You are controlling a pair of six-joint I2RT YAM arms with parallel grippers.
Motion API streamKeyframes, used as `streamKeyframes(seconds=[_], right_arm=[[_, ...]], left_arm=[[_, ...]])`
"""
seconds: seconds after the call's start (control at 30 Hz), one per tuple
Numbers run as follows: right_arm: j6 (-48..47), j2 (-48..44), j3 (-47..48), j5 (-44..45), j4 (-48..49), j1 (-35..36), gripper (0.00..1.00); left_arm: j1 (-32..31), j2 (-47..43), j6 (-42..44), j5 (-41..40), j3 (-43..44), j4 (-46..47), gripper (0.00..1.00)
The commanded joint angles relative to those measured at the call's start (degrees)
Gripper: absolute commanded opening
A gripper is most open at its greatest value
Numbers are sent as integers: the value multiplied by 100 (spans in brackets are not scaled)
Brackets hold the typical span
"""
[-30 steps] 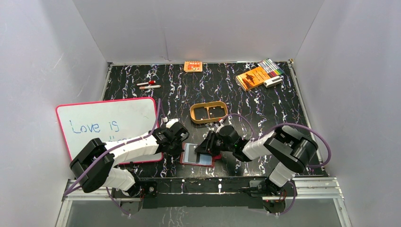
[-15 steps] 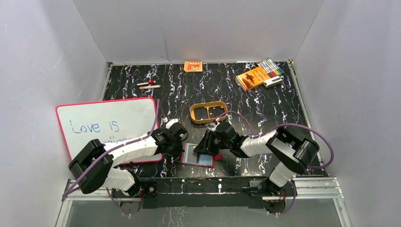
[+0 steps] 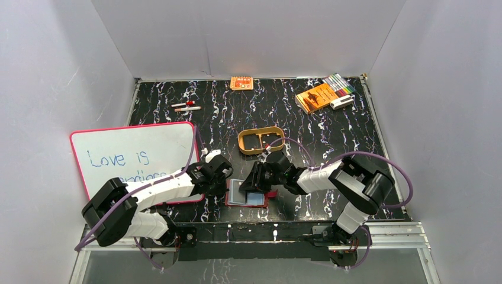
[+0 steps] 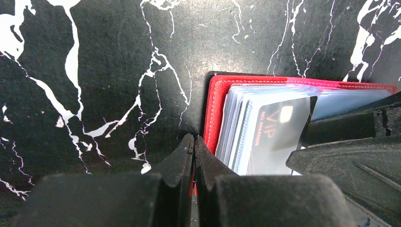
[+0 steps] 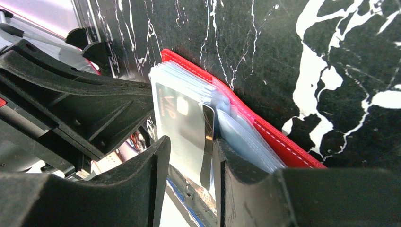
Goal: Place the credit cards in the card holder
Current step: Insert the credit card into the card holder.
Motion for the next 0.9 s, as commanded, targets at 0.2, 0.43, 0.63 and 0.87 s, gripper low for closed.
streamKeyframes(seconds=[0.2, 0.43, 0.63, 0.87], right_arm=[[-627, -106, 907, 176, -773, 297, 46], [-1116, -557, 1130, 634, -1725, 310, 50], [-1868, -1056, 1740, 1009, -3173, 315, 88], [-2291, -2038, 1903, 2360, -4773, 200, 88]], left_arm=[[-40, -219, -149, 384, -51, 461, 0], [-36, -316, -137, 203, -1, 288, 0], [-38, -357, -105, 56, 42, 168, 0], [-36, -619, -20, -145, 145, -71, 7]])
